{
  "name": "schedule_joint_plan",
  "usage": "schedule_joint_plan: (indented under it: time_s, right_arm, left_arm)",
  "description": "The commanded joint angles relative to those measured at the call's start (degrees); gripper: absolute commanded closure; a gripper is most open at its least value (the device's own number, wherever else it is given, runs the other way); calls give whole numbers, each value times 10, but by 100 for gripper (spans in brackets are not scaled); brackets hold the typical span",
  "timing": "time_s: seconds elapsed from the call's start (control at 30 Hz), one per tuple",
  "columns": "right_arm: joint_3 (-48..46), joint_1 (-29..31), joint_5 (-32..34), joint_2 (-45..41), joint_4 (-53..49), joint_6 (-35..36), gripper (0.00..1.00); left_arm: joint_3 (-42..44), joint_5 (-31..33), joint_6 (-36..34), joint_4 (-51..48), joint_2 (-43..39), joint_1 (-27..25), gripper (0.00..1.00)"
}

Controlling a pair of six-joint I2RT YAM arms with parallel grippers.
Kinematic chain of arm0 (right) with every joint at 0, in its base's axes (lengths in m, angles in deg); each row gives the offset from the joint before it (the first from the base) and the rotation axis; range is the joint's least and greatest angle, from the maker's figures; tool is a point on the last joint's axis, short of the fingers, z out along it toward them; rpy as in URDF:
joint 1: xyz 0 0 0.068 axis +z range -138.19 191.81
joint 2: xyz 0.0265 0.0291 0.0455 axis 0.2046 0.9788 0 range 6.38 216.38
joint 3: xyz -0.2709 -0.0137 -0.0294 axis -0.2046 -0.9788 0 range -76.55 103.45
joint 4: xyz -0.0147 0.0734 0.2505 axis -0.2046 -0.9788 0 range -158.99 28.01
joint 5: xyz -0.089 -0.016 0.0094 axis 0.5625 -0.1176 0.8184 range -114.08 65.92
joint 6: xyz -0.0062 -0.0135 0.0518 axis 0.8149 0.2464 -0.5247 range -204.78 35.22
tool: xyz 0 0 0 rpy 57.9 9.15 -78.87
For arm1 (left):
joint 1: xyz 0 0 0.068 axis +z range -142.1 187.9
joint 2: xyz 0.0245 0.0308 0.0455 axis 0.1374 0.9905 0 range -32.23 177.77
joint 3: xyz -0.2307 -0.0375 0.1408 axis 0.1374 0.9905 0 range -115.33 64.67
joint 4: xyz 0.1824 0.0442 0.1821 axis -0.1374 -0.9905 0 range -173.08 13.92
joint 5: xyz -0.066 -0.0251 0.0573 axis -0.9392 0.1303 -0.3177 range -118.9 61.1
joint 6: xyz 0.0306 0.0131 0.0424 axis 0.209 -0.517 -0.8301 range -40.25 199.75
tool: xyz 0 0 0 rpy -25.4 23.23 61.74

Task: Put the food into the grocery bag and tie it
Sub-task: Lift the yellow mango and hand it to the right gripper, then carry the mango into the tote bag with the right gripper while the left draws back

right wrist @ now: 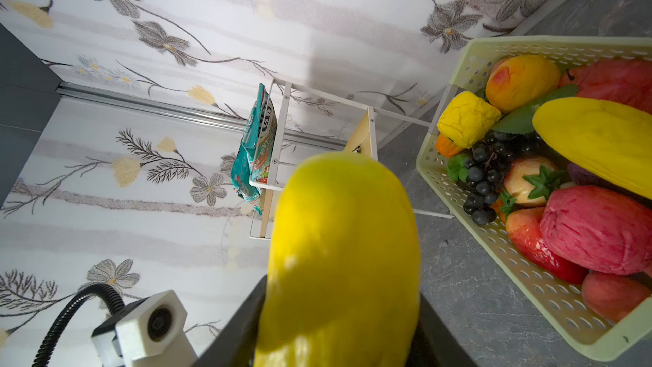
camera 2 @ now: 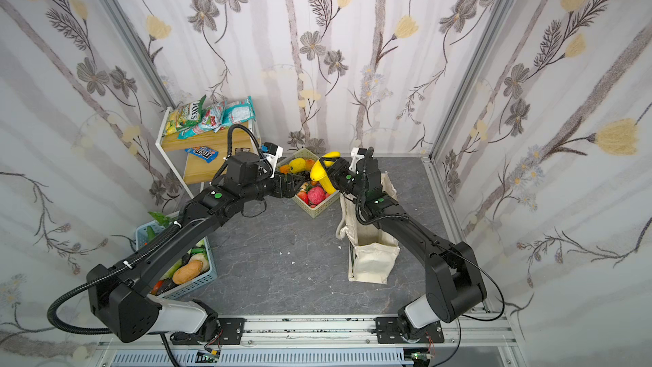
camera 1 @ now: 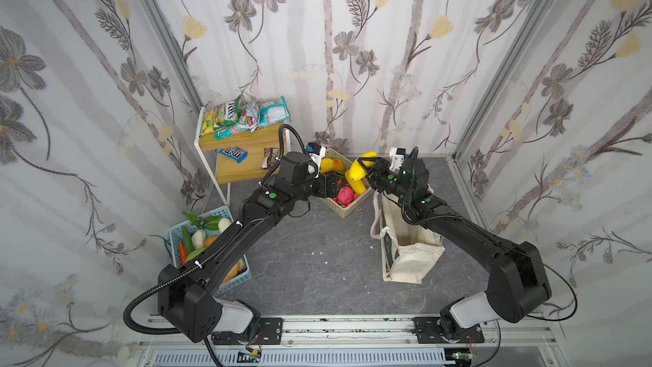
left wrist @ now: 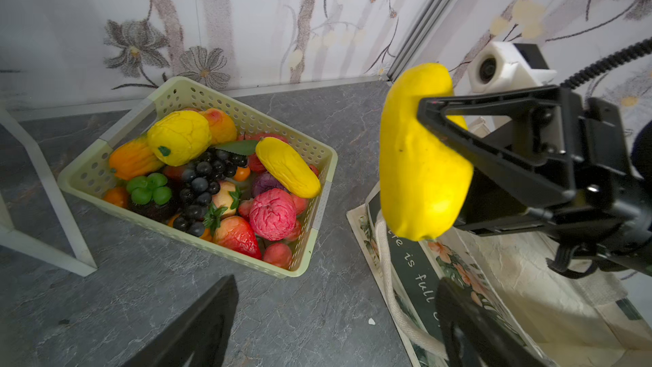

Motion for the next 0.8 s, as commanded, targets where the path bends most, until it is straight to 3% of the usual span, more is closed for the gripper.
schedule_joint_plan:
  time_s: [0.0, 0.2, 0.77]
  right_arm:
    - [-4, -7, 2, -20, -16, 40, 47]
    - [-26, -30, -15, -73, -43, 78, 46]
    - [-103, -116, -67, -209, -143, 157, 45]
  left_arm:
    - [13, 30, 19, -8, -4, 13, 10]
    - [49, 75, 23, -21, -14, 16, 10]
    - [90, 107, 39, -31, -22, 16, 10]
